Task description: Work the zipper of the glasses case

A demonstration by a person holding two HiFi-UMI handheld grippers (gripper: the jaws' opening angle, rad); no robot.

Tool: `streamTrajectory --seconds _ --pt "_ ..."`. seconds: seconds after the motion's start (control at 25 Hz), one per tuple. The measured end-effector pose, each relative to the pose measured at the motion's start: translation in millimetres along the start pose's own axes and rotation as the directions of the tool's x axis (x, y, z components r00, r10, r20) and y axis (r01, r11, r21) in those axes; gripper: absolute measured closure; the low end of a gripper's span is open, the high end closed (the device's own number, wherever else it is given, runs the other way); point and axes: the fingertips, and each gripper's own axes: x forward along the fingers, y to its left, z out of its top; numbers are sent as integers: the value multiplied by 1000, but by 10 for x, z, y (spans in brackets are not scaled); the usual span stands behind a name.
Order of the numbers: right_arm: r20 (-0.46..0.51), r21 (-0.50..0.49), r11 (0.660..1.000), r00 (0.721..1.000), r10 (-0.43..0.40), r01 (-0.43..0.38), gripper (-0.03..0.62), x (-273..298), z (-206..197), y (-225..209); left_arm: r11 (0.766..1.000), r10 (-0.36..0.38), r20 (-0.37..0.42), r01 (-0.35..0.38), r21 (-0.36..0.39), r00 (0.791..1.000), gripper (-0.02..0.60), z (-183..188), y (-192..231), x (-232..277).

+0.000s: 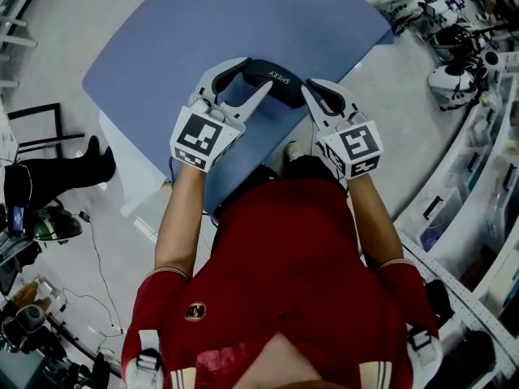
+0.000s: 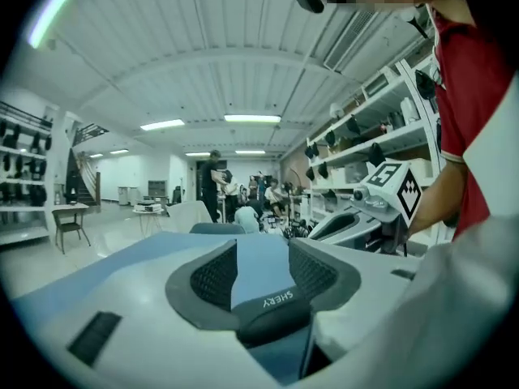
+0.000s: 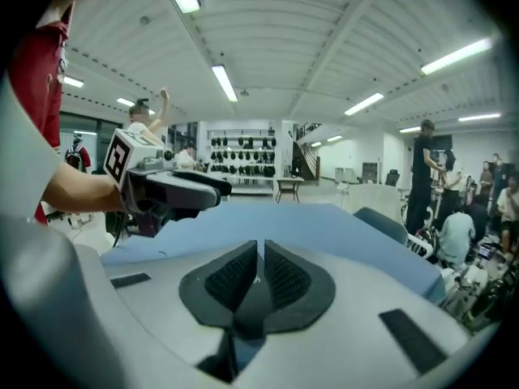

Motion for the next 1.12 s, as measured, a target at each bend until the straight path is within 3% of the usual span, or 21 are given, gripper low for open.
streamTrajectory --seconds 0.24,0.52,0.8,1.12 --pt "246 -55 990 959 143 -133 586 -140 684 77 981 175 166 -158 -111 971 444 483 -50 -211" --pt "402 -84 972 885 233 -218 594 -318 1105 206 947 318 244 -292 -136 916 536 790 -144 -383" --pt "464 -99 962 843 272 -256 595 -526 1183 191 913 408 272 -378 -155 872 574 884 -252 -466" --pt "483 -122 955 825 295 -270 597 -662 1161 188 903 430 285 -403 -149 857 574 929 -370 -449"
